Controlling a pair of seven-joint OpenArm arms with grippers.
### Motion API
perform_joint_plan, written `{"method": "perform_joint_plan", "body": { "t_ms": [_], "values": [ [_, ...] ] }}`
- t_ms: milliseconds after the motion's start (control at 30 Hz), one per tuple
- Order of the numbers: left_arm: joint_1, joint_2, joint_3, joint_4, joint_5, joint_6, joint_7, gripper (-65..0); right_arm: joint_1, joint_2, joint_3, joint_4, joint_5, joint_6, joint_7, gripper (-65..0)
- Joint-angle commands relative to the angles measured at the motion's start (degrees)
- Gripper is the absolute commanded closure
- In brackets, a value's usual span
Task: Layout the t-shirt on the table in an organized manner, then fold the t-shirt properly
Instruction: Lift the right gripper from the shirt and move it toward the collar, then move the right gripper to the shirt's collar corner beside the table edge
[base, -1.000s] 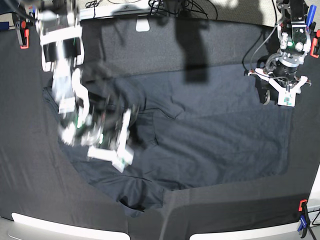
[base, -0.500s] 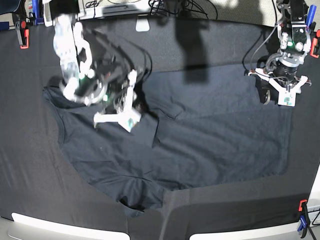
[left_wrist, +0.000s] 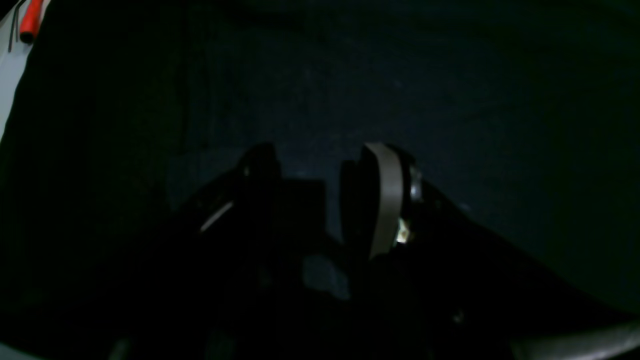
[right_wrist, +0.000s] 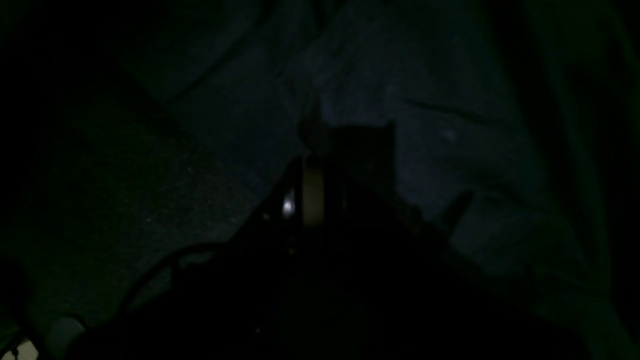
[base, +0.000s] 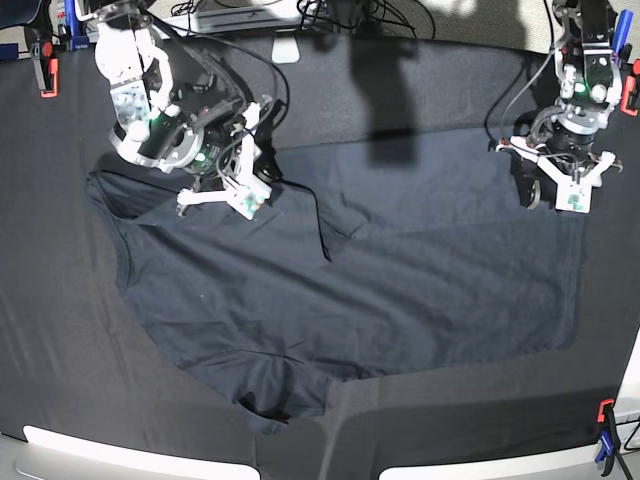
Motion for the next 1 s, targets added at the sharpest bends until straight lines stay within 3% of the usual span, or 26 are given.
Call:
{"method": "perform_joint_plan", "body": {
  "t_ms": [0,133,333,467,533,767,967],
  "values": [
    [-0.4,-0.5,-0.4,1.1,-0.3,0.0,-1.6,-24.9,0.6,0.3,0.3,1.2,2.3,0.1,1.5,-0.5],
    [-0.4,-0.5,-0.4,1.1,-0.3,0.0,-1.6,-24.9,0.6,0.3,0.3,1.2,6.6,0.1,1.5,-0.5],
    [-0.4,-0.5,-0.4,1.1,-0.3,0.0,-1.6,-24.9,0.6,0.3,0.3,1.2,6.7,0.1,-0.8,-0.7],
    [-0.4,-0.5,-0.4,1.1,-0.3,0.0,-2.1,-24.9,0.6,0.3,0.3,1.2,7.5,0.1,-4.7,-11.9],
    [-0.5,-0.5,-0.4,1.1,-0.3,0.0,-2.6,-24.9,0.7,0.3,0.3,1.2,11.8,0.1,-6.7,-16.5],
    [-0.4,-0.5,-0.4,1.1,-0.3,0.0,-2.8,-24.9,1.6,0.3,0.8,1.5,28.3,0.1,-8.6,-16.7],
    [-0.4,-0.5,-0.4,1.1,-0.3,0.0,-2.8,-24.9,2.7,0.3,11.3,1.6,28.4,0.1,-10.5,-16.6]
  ]
}}
